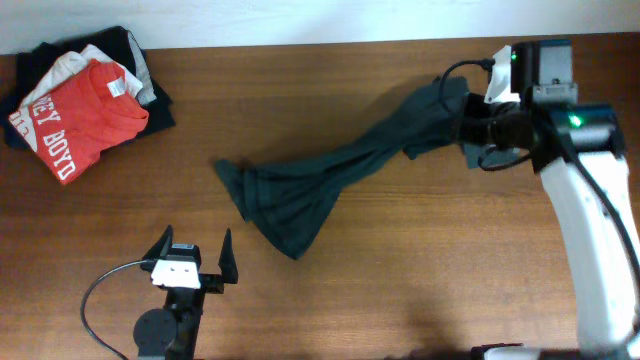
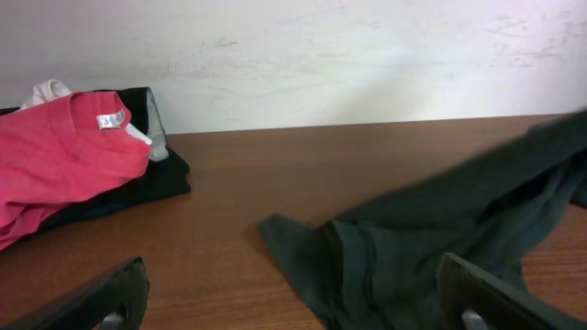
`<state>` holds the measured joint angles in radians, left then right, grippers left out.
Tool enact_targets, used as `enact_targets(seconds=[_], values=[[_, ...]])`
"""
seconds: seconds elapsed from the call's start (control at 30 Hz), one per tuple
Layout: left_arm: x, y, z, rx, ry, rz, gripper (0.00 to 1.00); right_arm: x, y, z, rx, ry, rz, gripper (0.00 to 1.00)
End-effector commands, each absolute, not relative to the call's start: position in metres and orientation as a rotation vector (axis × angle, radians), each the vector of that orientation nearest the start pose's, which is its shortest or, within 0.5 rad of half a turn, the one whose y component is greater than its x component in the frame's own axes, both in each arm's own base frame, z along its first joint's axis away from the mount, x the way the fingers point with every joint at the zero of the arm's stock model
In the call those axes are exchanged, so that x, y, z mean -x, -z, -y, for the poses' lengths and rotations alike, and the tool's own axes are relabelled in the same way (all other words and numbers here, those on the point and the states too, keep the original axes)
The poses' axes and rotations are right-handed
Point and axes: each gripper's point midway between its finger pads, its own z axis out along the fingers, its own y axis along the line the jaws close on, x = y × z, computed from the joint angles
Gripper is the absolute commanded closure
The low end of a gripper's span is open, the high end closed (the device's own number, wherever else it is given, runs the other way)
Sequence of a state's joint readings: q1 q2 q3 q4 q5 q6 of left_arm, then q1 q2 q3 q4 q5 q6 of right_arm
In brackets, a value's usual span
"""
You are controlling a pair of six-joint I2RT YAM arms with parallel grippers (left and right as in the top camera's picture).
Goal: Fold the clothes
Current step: 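Lift and drag the t-shirt leftward across the table with the right gripper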
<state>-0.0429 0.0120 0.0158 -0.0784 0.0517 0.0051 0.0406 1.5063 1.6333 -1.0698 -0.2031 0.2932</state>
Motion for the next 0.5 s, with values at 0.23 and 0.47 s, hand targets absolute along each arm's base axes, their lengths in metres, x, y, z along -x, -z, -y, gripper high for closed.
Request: enact_targets(seconds=[0.23, 0.47], values=[[-0.245, -0.157, 0.020, -0.094, 0.063, -1.644, 0.01, -0.313, -0.369, -0.094, -0.090, -0.257, -2.265, 0.96], [-0.245, -0.157, 0.020, -0.094, 0.063, -1.644, 0.01, -0.298, -0.348, -0.089, -0.104, -0.221, -2.373, 0.96]])
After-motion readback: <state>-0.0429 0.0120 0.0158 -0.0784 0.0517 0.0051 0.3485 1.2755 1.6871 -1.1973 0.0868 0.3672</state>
